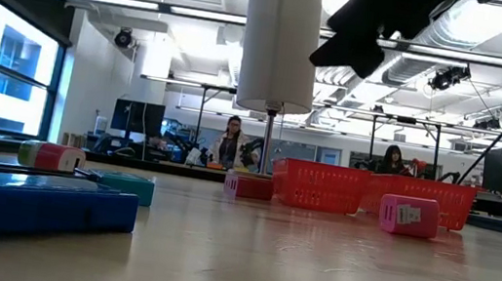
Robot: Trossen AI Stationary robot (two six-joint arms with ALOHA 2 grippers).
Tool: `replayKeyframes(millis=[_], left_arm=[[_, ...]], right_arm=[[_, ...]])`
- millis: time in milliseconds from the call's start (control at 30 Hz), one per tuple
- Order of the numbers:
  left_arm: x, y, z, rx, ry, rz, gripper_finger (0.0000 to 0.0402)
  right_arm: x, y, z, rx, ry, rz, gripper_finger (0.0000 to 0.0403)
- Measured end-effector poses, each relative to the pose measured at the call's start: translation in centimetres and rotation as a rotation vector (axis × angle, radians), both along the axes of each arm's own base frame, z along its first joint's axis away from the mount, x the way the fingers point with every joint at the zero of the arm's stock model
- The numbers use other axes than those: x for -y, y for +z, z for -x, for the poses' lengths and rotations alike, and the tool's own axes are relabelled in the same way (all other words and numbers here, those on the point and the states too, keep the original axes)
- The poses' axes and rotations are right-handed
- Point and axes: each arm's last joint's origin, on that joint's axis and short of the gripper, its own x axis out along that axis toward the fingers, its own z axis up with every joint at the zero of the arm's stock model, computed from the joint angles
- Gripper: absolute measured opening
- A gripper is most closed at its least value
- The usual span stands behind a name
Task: Pick & Place Office items
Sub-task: Put the black timer into the left red bin
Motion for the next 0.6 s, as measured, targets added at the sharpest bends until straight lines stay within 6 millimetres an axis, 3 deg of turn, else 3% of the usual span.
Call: replayKeyframes(millis=[233,600], left_arm=[[1.0,-2.3,-0.3,0.023,-0.028,-0.047,0.0289],[1.4,-2.6,-0.1,0.058,-0.005,-0.018,0.0289]], right_arm=[[-1.7,0.2,0.3,0.024,0.042,-0.002,0.0218],[-2.7,0.3,0.6,0.05,0.006,0.049,0.0218]])
